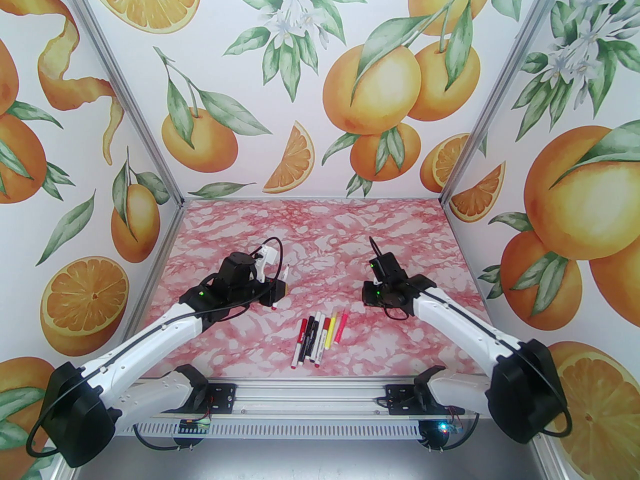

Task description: Open the pen caps

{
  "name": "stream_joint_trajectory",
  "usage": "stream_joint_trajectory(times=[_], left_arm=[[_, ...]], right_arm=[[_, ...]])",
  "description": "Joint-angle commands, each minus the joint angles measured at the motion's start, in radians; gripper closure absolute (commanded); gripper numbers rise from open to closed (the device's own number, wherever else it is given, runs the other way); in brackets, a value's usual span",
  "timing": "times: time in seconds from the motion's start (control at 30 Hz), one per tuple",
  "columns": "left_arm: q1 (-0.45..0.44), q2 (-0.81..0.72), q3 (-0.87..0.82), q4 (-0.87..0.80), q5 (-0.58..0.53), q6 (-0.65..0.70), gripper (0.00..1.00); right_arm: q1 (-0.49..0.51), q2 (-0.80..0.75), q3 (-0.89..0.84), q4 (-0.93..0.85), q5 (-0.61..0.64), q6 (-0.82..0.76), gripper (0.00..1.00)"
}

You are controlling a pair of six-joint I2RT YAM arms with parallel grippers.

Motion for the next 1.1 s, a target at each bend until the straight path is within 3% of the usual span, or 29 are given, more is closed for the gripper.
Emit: stream_joint_trajectory(times=[0.0, 0.4, 0.83, 1.07], left_arm=[[0.005, -0.005, -0.018, -0.009, -0.005, -0.008, 1.00], [0.004, 0.016, -0.019, 0.004, 0.019, -0.010, 1.00], [0.004, 0.029, -0.020, 0.009, 0.025, -0.013, 1.00], [0.001, 0.044, -0.023, 0.007, 0.023, -0.019, 1.00]], right_arm=[[0.011, 0.050, -0.024, 0.068, 0.062, 0.004, 0.91], [0.022, 0.245, -0.020, 0.141, 0.068, -0.010, 0.88], [0.024, 0.261, -0.022, 0.141, 0.090, -0.006, 0.74], [0.023, 0.258, -0.022, 0.139, 0.093, -0.009, 0.72]])
